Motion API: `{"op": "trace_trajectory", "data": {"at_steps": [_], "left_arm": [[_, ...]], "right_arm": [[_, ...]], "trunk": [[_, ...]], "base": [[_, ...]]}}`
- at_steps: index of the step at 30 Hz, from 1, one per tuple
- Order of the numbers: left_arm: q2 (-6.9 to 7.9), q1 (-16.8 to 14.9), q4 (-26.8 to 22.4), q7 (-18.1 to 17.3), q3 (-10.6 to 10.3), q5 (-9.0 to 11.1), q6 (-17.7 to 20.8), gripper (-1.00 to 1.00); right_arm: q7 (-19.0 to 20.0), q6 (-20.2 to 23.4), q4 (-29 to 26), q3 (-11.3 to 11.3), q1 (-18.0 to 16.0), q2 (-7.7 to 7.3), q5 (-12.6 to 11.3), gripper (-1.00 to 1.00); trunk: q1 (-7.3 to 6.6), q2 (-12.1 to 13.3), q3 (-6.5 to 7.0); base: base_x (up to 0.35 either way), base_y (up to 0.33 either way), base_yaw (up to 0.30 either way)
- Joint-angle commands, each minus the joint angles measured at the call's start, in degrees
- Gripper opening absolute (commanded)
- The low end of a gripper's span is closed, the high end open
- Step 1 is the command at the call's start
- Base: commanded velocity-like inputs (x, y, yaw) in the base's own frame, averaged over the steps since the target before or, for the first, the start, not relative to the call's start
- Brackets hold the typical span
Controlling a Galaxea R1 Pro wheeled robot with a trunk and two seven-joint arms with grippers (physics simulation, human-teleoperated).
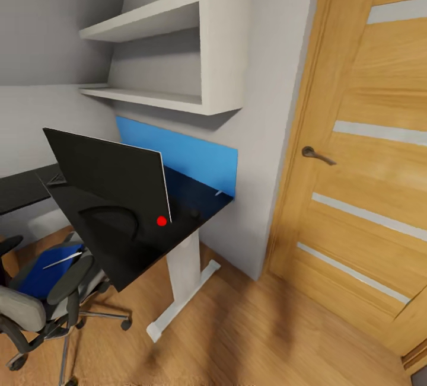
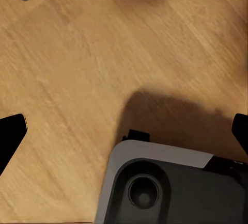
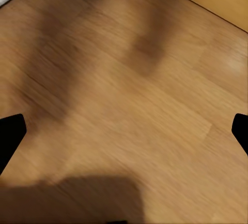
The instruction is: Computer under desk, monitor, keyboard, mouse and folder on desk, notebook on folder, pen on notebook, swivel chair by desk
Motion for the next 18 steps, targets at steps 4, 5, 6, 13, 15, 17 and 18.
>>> {"op": "trace_trajectory", "data": {"at_steps": [4,5,6,13,15,17,18], "left_arm": [[-0.01,0.01,-0.07,0.03,-0.04,0.32,-0.09,1.00],[-0.01,0.01,-0.07,0.03,-0.04,0.32,-0.09,1.00],[-0.01,0.01,-0.08,0.04,-0.04,0.32,-0.09,1.00],[-0.01,0.01,-0.08,-0.02,-0.04,0.26,-0.09,1.00],[-0.01,0.01,-0.07,-0.02,-0.04,0.25,-0.09,1.00],[-0.01,-0.01,-0.07,-0.03,-0.04,0.24,-0.11,1.00],[-0.01,0.00,-0.08,-0.03,-0.04,0.23,-0.13,1.00]], "right_arm": [[-0.07,-0.18,0.02,-0.05,-0.02,0.01,0.03,1.00],[-0.07,-0.18,0.02,-0.04,-0.02,0.01,0.03,1.00],[-0.07,-0.18,0.02,-0.04,-0.02,0.01,0.03,1.00],[-0.14,-0.18,0.02,-0.04,-0.02,0.02,0.03,1.00],[-0.15,-0.18,0.02,-0.04,-0.02,0.05,0.03,1.00],[-0.15,-0.25,0.00,-0.04,-0.02,0.08,0.03,1.00],[-0.15,-0.26,0.00,-0.04,-0.02,0.09,0.03,1.00]], "trunk": [[-0.01,-0.03,-0.32],[-0.01,-0.03,-0.39],[-0.01,-0.03,-0.46],[-0.01,-0.03,-0.83],[-0.01,-0.03,-0.91],[-0.01,-0.03,-0.97],[-0.01,-0.03,-1.00]], "base": [[-0.226,0.000,0.196],[-0.299,0.000,0.197],[-0.306,0.000,0.199],[-0.098,0.000,0.230],[-0.022,0.000,0.248],[-0.004,0.000,0.260],[-0.002,0.000,0.263]]}}
